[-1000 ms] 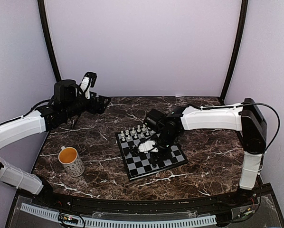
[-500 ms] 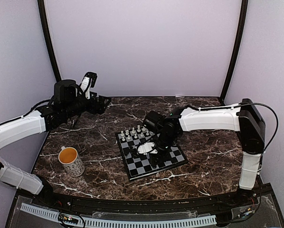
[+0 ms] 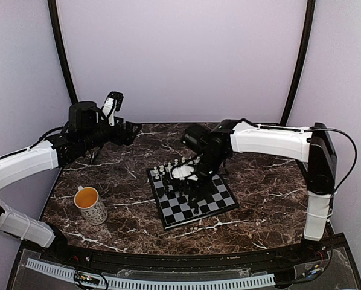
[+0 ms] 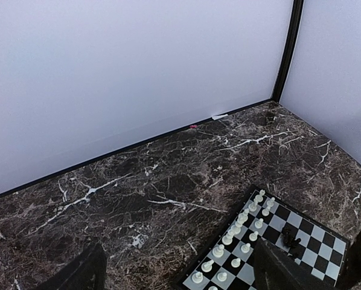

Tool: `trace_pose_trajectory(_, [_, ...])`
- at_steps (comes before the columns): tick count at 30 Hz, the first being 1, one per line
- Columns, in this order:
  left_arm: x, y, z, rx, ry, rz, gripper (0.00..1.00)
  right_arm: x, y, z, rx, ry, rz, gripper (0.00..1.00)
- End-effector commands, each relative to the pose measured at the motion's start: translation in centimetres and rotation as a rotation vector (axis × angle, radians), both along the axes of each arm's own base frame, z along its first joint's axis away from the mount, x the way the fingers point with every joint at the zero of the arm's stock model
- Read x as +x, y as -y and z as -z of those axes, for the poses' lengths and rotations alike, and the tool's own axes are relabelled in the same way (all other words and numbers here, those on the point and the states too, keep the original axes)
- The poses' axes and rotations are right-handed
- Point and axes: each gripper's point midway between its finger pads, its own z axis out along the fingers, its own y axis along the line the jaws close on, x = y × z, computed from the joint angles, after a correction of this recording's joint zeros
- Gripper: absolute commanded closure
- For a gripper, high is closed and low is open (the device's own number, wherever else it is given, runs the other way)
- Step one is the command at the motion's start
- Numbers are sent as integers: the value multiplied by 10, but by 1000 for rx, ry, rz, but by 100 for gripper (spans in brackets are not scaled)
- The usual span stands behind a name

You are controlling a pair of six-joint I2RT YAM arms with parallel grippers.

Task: Set up the chess pieces on the board
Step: Place the king on e8, then pick up the rook from the chessboard.

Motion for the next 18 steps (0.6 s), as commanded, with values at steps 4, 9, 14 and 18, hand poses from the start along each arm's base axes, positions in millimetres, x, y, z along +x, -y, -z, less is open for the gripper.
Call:
trace_pose_trajectory(4, [2, -2, -12, -21, 16, -12, 13, 89, -5, -77, 203, 50, 263, 53])
trace_pose_trajectory(9, [1, -6, -16, -11, 33, -27, 13, 134, 15, -40, 71, 169, 406, 61])
trace_pose_trajectory(14, [1, -3, -15, -22, 22, -11, 13, 124, 19, -14, 40, 134, 369, 58])
trace_pose_trajectory(18, [0, -3, -17, -25, 23, -8, 14, 120, 19, 5, -19, 110, 354, 55])
